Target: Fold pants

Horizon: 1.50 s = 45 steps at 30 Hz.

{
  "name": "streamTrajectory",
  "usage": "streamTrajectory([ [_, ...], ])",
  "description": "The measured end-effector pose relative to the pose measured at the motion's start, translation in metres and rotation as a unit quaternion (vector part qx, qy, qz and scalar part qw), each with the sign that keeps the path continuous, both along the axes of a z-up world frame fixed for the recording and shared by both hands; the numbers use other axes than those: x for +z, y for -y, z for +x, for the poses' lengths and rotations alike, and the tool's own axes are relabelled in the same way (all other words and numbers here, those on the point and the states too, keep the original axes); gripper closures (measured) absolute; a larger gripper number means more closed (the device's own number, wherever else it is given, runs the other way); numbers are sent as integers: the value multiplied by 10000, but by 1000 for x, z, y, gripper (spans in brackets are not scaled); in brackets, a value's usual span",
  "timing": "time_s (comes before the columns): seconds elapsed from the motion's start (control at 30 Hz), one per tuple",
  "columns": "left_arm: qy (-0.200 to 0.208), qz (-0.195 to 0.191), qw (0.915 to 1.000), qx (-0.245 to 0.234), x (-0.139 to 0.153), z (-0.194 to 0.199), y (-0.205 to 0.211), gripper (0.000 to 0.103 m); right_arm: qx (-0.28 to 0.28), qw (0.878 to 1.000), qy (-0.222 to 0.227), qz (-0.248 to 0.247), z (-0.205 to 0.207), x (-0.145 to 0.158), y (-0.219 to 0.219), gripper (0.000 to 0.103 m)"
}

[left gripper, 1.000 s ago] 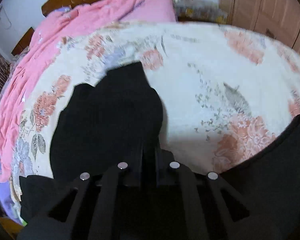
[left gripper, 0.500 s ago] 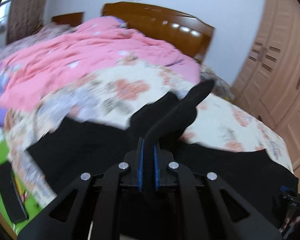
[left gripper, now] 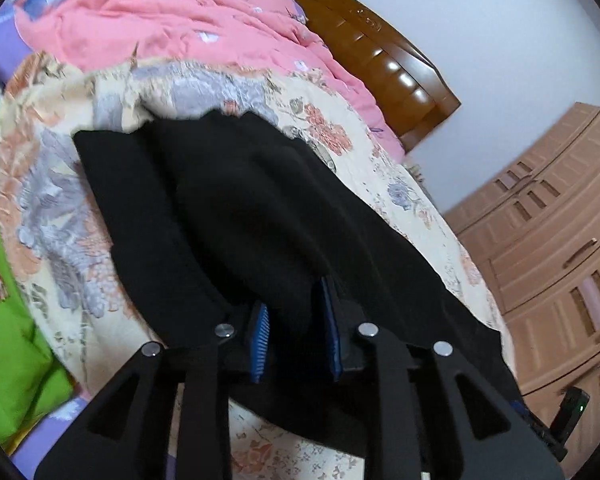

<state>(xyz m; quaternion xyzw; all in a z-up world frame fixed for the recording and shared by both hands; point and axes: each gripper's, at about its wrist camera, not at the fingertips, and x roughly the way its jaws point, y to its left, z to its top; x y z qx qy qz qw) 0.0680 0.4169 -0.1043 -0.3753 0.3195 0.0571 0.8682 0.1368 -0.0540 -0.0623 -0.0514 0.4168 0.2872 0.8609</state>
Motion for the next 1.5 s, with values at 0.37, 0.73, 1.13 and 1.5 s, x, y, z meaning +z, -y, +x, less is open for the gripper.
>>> streamTrajectory([
  [0.37, 476, -38, 9989, -18, 15, 9, 4, 95, 2883, 9524, 749, -642, -61, 0, -205, 34],
  [0.73, 646, 79, 9978, -105, 29, 8, 2, 95, 2825, 9309, 1613, -1662, -67, -28, -265, 94],
  [1.13, 639, -312, 9975, 45, -18, -28, -11, 91, 3017, 9205, 1764, -1749, -85, -41, -263, 93],
  [1.5, 754, -485, 9937, 667, -5, -21, -60, 87, 2921, 9248, 1825, -1618, -85, -35, -259, 93],
])
